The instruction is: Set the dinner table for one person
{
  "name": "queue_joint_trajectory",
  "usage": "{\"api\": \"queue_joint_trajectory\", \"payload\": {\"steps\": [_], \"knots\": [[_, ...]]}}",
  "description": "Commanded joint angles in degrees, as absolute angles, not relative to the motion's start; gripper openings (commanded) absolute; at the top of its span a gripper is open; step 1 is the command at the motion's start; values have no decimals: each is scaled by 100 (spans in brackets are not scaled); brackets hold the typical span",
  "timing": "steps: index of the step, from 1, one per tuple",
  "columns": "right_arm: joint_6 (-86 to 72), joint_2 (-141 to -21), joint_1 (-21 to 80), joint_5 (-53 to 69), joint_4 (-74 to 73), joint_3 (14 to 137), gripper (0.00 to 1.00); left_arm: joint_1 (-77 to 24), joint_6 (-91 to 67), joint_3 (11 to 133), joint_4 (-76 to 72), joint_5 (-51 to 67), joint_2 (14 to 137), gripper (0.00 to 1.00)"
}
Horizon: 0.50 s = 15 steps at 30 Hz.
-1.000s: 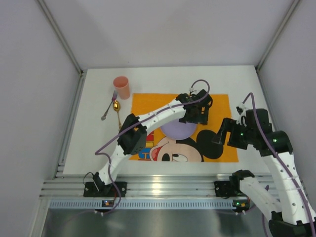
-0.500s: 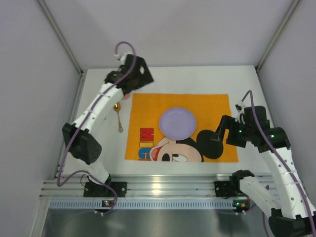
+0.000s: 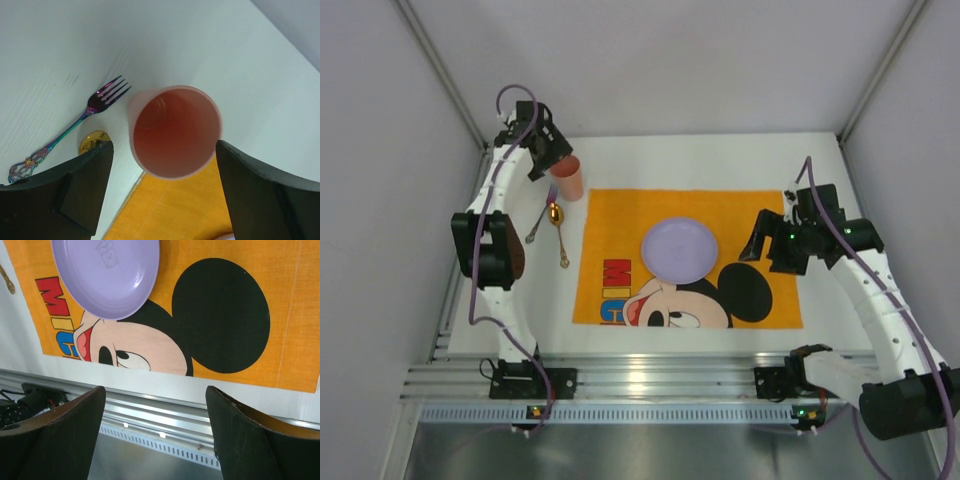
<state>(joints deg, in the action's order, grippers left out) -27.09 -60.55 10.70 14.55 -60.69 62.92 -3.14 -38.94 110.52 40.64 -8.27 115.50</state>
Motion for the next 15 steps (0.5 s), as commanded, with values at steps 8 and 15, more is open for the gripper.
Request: {"api": "queue_joint_trajectory", "payload": {"steps": [8, 15], "knots": [[-2918, -6512, 1011, 1292, -5634, 6530, 81, -44, -3542, 11083, 3718, -361, 11838, 71], [-2874, -6767, 1011, 1283, -5607, 6644, 81, -44, -3402, 11127, 3533, -35, 12313, 40]]}}
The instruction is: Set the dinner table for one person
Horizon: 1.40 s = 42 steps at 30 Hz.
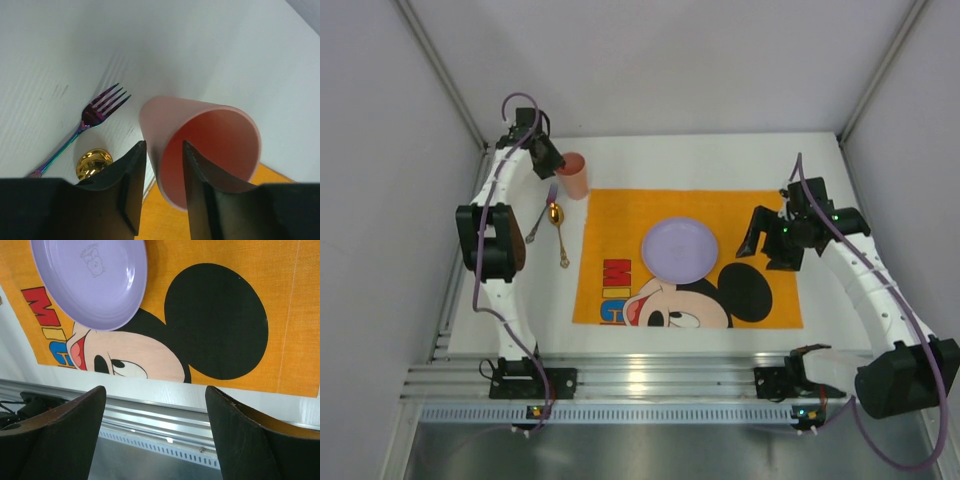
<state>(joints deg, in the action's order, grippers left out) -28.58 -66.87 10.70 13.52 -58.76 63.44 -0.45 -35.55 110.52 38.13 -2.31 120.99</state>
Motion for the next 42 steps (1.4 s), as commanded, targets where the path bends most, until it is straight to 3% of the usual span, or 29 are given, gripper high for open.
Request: {"api": "queue_joint_trajectory", "payload": {"steps": [1, 3, 4, 5, 11, 16, 21, 24, 29, 37, 39, 42], "knots": [[-2839, -6794, 1019, 1283, -5616, 6688, 81, -44, -3384, 11136, 3507, -26, 12357, 35], [-2813, -6881, 1020, 1292, -5608, 6784, 81, -35, -3331, 11214, 3524, -35, 12410, 26], [-2804, -6908, 1011, 1301, -5616, 6829, 81, -44, -3270, 11258, 3551, 156, 12462, 4], [-2804, -6943, 1011, 1344, -5608, 6881, 81, -44, -3252, 11381, 3638, 228, 12480, 0], [-2830, -7487, 1282, 1590, -5537, 7908, 80, -114, -3103, 11618, 3682, 737, 12147, 0], [-2874, -8515, 2029, 1679, -5563, 9595, 81, -430, -2752, 12391, 4332, 1247, 12138, 0], [-2927, -9656, 2723, 1609, -5835, 11185, 80, -1264, -2312, 12621, 4833, 1248, 11848, 0], [-2857, -10001, 2952, 1608, -5871, 11513, 80, -1941, -2111, 12393, 5088, 1029, 11567, 0], [-2769, -9985, 3032, 1468, -5827, 11189, 80, -2986, -2013, 11744, 5309, 336, 10979, 0], [-2760, -9431, 3032, 1134, -5590, 9942, 79, -3673, -1995, 11505, 5678, -544, 10521, 0], [-2777, -9299, 3041, 985, -5537, 9643, 75, -3761, -2056, 11487, 5704, -606, 10416, 0], [-2786, -9194, 3032, 827, -5528, 9378, 47, -3902, -2127, 11531, 5783, -755, 10301, 0]]}}
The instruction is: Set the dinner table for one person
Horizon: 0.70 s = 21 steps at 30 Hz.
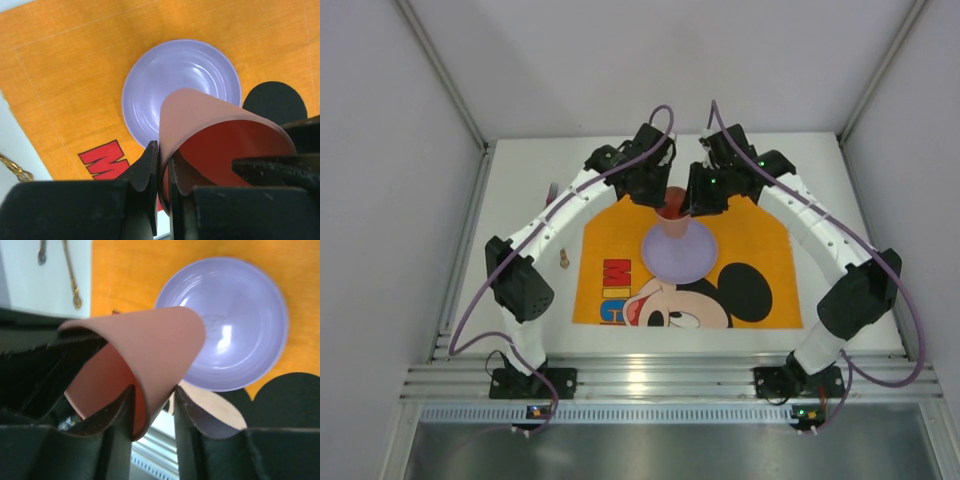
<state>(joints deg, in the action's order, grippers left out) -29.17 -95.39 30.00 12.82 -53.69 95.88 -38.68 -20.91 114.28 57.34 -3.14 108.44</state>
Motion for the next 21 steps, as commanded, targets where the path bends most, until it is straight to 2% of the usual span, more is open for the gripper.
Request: {"api": "queue_joint_trajectory", "payload": {"steps": [1, 3, 4, 5, 7, 11, 12, 13, 18, 21], "knots": [[-2795, -9185, 3032, 791, -5528, 9343, 24, -3963, -2144, 11601, 5809, -782, 10283, 0], [-2786, -9167, 3032, 730, -5528, 9264, 5, -4043, -2206, 11663, 5853, -826, 10231, 14], [-2777, -9158, 3041, 686, -5528, 9246, 0, -4139, -2223, 11707, 5845, -844, 10204, 19], [-2786, -9141, 3041, 659, -5520, 9203, 0, -4183, -2311, 11724, 5836, -844, 10187, 25], [-2795, -9114, 3041, 581, -5528, 9176, 0, -4280, -2460, 11882, 5810, -739, 10151, 45], [-2804, -9088, 3041, 396, -5528, 9184, 0, -4394, -2882, 12058, 5599, -441, 10116, 61], [-2795, -9097, 3041, 352, -5528, 9202, 0, -4412, -2909, 12102, 5581, -396, 10116, 90], [-2786, -9088, 3041, 230, -5546, 9237, 0, -4421, -2935, 12190, 5581, -369, 10108, 98], [-2663, -9176, 2718, -290, -5888, 9641, 0, -4281, -2892, 12033, 5590, -1070, 9740, 99], [-2532, -9176, 2191, -352, -6064, 9738, 0, -3518, -2953, 11147, 5293, -540, 9310, 98]]}}
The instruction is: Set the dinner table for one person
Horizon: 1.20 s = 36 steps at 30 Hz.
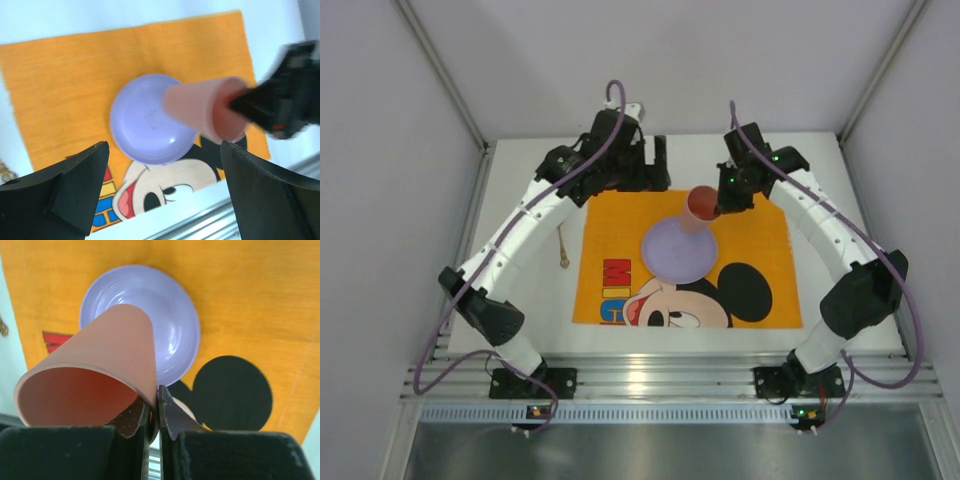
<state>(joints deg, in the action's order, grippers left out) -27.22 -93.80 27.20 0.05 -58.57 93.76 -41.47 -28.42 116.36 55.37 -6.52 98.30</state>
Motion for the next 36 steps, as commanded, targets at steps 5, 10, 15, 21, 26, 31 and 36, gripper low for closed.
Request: {"api": "queue_joint_trajectory", "payload": {"steps": [5, 10, 15, 21, 26, 31, 36], "knots": [[-2268, -9211, 1233, -554, -6284, 9712, 0, -2014, -2866, 9529, 4958, -167, 8790, 98], [-2276, -9649, 625, -370, -6135, 9808, 0, -1398, -2585, 8290, 4265, 182, 8596, 98], [-2347, -10282, 440, -562, -6125, 10230, 0, -898, -2637, 7560, 3956, 536, 8727, 95], [-2417, -10880, 387, -852, -6030, 10301, 0, -695, -2444, 7392, 3762, 510, 8938, 94], [-2470, -11030, 387, -844, -5687, 9941, 10, -501, -2356, 7383, 3648, 501, 9281, 94], [-2487, -11004, 395, -677, -5599, 9975, 50, -141, -2303, 7506, 3612, 730, 9798, 89], [-2522, -10627, 395, -545, -5800, 10107, 68, -44, -2189, 7576, 3498, 695, 10203, 82]]}}
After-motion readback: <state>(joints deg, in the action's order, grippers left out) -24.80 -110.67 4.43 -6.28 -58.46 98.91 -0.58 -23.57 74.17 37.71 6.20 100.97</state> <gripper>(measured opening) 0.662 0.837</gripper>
